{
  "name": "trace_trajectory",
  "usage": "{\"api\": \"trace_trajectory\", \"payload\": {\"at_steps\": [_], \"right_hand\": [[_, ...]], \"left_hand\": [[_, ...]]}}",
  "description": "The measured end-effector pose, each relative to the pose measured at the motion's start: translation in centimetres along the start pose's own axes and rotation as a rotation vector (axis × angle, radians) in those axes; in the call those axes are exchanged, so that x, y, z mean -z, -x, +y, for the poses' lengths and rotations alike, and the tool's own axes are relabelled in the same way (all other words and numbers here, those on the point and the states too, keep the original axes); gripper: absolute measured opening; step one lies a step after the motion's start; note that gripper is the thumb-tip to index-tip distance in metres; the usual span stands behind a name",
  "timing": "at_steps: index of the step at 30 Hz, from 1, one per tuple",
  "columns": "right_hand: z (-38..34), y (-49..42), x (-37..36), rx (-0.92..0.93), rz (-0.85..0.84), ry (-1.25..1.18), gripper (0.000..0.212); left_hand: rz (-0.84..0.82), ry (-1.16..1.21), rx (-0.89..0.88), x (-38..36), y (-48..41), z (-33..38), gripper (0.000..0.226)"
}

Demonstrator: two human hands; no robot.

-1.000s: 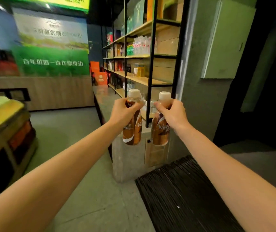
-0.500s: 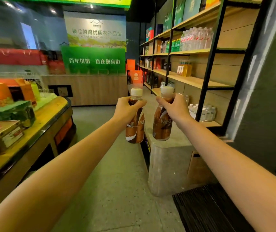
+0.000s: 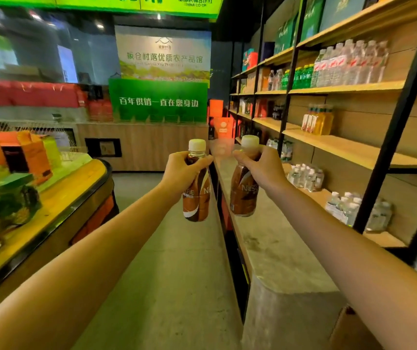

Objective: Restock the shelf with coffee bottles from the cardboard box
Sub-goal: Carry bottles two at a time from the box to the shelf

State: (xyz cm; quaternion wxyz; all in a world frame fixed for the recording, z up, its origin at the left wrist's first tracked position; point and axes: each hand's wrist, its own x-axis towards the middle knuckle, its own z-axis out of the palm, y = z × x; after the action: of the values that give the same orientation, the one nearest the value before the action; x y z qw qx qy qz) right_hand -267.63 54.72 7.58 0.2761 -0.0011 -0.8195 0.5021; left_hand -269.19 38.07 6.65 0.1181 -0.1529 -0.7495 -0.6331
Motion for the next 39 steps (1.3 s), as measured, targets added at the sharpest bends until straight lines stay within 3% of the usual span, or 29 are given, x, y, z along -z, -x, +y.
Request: {"api": "trace_trajectory", "payload": {"at_steps": [6,14,19,24,28,34,39], "right_hand": [[5.0,-11.9,-4.7,-0.008,0.028,0.020,0.039],[11.1,-26.8,-9.3,-0.075,0.195,0.087,0.037],[15.3,-35.2,-9.1,-0.135,0.308,0.115,0.025],[20.6,-41.4,-6.6,-0.194,0.407,0.145,0.032],[25.0,-46.1,-3.1,-0.216,0.485,0.195,0.023],[30.2,-53.9,3.6,-0.258,0.597,0.315,0.035],[32.9,-58.0,9.0,-0.269,0.703,0.381,0.031]], "left_hand": [[-0.041,0.014,-0.018,-1.8,-13.6,-5.9,0.013],[-0.263,0.036,-0.105,-6.3,-33.5,-11.8,0.009],[-0.397,0.068,-0.161,-11.8,-43.2,-13.5,0.021],[-0.524,0.100,-0.148,-19.7,-50.4,-16.0,0.031],[-0.646,0.132,-0.163,-26.6,-54.7,-17.0,0.020],[-0.718,0.196,-0.214,-37.5,-61.5,-16.0,0.014],[-0.827,0.260,-0.235,-45.2,-65.8,-14.8,0.025]]}}
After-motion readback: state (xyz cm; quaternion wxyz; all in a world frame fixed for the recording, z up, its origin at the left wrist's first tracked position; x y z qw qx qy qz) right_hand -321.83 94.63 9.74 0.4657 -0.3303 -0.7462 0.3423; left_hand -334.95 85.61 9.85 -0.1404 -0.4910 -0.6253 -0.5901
